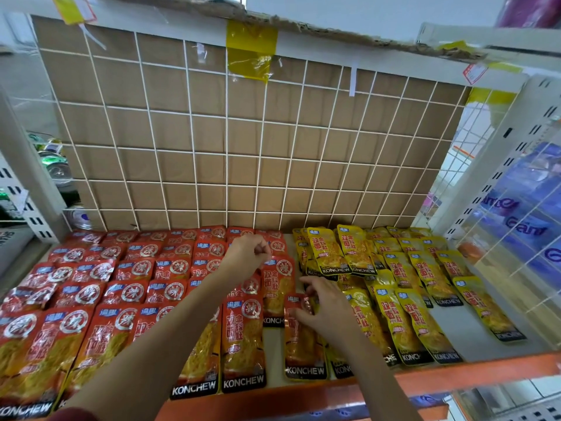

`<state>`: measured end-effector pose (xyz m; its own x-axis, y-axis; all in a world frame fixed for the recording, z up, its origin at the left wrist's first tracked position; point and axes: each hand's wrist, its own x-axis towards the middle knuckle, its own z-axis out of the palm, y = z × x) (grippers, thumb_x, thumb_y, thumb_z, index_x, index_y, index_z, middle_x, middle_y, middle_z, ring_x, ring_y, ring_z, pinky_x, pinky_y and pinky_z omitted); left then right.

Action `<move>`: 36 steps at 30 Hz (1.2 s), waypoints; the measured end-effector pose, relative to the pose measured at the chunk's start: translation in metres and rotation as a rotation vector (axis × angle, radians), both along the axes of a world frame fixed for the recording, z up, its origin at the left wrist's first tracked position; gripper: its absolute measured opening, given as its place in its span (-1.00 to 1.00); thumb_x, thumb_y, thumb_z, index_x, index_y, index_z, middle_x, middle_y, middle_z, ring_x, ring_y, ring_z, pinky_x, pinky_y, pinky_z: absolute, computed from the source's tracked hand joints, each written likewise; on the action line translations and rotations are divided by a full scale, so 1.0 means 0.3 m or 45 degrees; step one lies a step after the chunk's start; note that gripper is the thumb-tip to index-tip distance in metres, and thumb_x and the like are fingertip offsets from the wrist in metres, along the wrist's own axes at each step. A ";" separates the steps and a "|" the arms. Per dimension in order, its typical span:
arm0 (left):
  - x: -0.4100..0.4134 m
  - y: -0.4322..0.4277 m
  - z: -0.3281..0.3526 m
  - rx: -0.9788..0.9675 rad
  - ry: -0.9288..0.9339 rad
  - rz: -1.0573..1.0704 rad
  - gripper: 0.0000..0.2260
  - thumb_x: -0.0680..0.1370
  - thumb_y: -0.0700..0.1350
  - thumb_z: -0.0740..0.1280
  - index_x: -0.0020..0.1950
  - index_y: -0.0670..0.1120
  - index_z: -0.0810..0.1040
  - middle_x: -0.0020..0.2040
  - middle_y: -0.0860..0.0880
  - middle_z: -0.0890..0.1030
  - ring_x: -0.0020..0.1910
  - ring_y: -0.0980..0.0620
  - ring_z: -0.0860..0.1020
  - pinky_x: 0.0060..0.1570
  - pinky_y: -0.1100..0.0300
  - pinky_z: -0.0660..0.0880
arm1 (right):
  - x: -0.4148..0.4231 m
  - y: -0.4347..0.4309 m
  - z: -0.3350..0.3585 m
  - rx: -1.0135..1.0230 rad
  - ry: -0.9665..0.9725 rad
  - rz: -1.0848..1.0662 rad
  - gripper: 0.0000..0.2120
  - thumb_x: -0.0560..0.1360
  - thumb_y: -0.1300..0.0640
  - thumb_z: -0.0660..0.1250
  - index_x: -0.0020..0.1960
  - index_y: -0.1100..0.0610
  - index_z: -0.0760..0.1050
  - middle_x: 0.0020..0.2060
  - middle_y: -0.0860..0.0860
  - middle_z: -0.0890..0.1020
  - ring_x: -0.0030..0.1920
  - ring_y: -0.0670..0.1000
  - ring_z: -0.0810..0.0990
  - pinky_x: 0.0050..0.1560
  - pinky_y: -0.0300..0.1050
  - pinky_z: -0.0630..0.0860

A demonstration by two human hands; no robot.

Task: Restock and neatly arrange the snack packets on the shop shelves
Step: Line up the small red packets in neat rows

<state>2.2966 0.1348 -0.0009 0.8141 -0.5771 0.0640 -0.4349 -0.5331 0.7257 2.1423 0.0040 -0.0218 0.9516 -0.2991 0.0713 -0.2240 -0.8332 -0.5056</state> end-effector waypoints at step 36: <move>0.018 0.044 -0.022 0.191 -0.114 -0.273 -0.93 0.50 -0.17 0.37 -0.06 -0.03 0.60 -0.13 0.10 0.57 -0.12 0.18 0.51 -0.14 0.36 0.41 | 0.097 0.075 -0.017 0.066 -0.129 0.125 -0.86 0.47 0.06 0.35 -0.07 0.13 0.56 -0.07 -0.02 0.54 -0.04 -0.08 0.45 0.01 -0.18 0.40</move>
